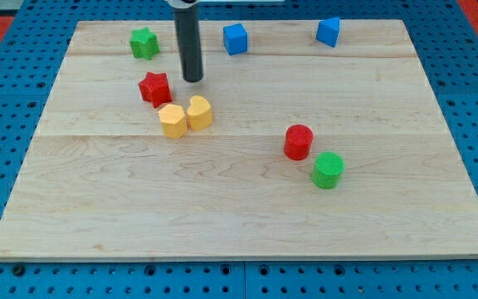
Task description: Move the red star to the centre left of the board
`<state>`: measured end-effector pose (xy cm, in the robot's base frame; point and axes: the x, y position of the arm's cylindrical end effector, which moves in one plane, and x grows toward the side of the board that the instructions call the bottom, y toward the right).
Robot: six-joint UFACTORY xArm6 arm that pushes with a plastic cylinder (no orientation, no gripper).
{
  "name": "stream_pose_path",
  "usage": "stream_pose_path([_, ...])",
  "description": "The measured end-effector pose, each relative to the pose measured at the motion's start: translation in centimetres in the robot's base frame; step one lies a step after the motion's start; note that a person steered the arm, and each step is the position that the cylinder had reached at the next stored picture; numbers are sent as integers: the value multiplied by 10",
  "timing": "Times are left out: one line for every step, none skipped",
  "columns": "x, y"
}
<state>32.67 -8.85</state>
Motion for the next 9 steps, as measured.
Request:
stream_pose_path([16, -12])
stream_pose_path([29, -32])
stream_pose_path([35, -55])
stream_pose_path([35, -57])
stream_pose_path([35, -57])
stream_pose_path([35, -57])
stream_pose_path([35, -57])
stream_pose_path([43, -56])
stream_pose_path([71, -48])
